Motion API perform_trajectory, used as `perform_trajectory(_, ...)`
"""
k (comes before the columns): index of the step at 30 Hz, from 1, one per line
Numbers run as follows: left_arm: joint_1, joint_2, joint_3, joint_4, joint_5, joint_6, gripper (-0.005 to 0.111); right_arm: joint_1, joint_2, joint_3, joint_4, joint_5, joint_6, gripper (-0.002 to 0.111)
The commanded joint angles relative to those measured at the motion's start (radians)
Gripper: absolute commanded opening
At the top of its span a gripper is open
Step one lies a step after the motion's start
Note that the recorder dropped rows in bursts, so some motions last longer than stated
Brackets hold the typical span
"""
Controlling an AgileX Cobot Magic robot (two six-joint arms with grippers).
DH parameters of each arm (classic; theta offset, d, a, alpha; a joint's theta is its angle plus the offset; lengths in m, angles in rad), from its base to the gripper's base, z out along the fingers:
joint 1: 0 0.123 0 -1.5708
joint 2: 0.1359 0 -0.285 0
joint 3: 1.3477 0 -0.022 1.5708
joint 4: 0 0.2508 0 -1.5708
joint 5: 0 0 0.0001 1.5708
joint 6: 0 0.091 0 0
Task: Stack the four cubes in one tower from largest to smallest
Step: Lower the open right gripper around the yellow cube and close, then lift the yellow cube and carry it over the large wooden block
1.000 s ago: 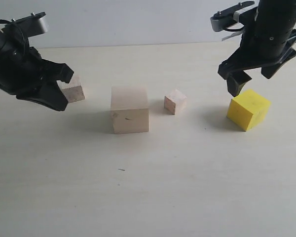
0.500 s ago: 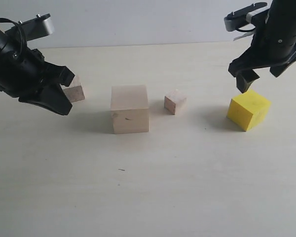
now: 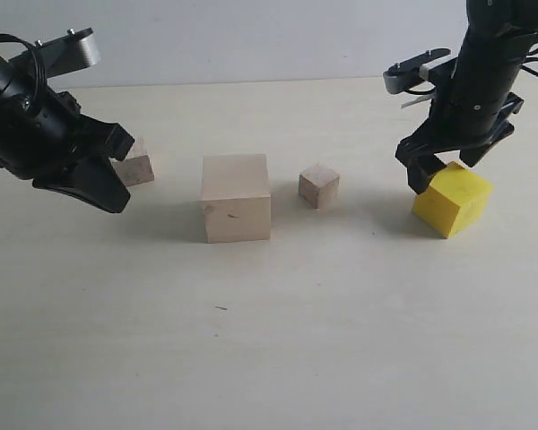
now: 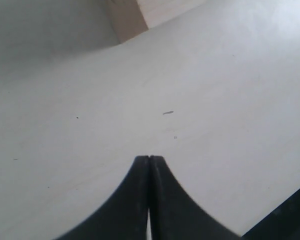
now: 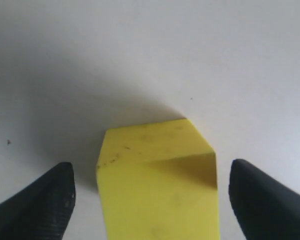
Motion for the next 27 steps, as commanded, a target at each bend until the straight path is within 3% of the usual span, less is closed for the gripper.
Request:
perform_trajectory(1, -0.005, -0.012, 0.004, 0.003, 0.009, 0.007, 0.000, -0.017, 0.024, -0.021, -0.014, 0.012, -0.006, 0.079)
perform_trajectory(17, -0.005, -0.012, 0.004, 0.016, -0.008, 0.007, 0.000, -0.098, 0.055, -0.021, 0.231, 0.063, -0.159, 0.076)
perform_trajectory(27, -0.005, -0.012, 0.004, 0.021, -0.004, 0.007, 0.000, -0.098, 0.075, -0.019, 0.169, 0.085, -0.157, 0.075)
